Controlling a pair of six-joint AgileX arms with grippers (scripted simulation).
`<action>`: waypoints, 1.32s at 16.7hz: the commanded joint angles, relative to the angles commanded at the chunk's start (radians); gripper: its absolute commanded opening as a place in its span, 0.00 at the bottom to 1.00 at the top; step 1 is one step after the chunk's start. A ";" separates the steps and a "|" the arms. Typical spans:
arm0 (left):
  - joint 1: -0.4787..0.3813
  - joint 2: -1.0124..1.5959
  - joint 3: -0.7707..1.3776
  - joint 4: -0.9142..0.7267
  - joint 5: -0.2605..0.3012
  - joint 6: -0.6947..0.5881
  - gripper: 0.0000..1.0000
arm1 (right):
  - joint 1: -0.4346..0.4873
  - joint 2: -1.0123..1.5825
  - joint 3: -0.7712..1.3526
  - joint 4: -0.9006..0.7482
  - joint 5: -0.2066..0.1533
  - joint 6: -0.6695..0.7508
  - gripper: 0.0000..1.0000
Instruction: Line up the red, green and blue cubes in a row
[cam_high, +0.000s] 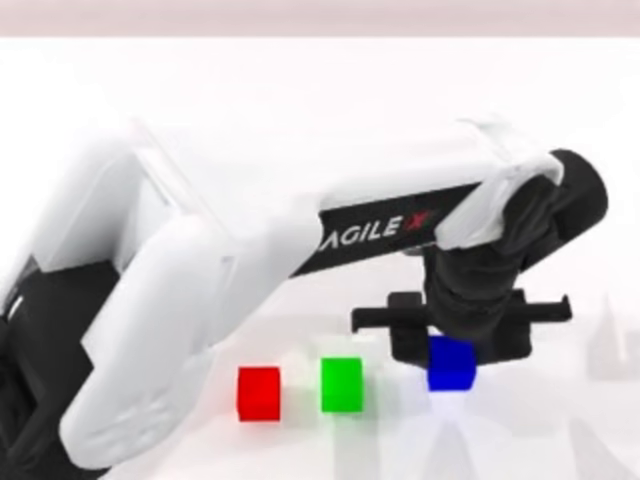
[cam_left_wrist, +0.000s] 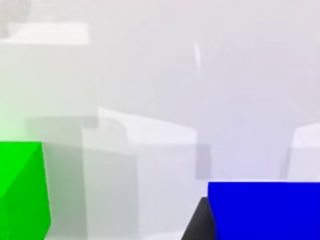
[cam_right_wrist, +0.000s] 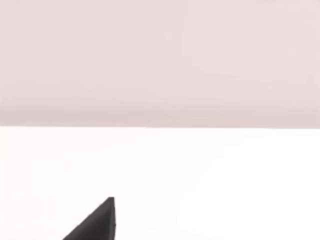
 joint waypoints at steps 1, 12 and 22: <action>-0.001 0.003 -0.021 0.022 0.000 -0.001 0.00 | 0.000 0.000 0.000 0.000 0.000 0.000 1.00; -0.001 0.006 -0.033 0.034 0.000 -0.002 0.45 | 0.000 0.000 0.000 0.000 0.000 0.000 1.00; -0.001 0.006 -0.033 0.034 0.000 -0.002 1.00 | 0.000 0.000 0.000 0.000 0.000 0.000 1.00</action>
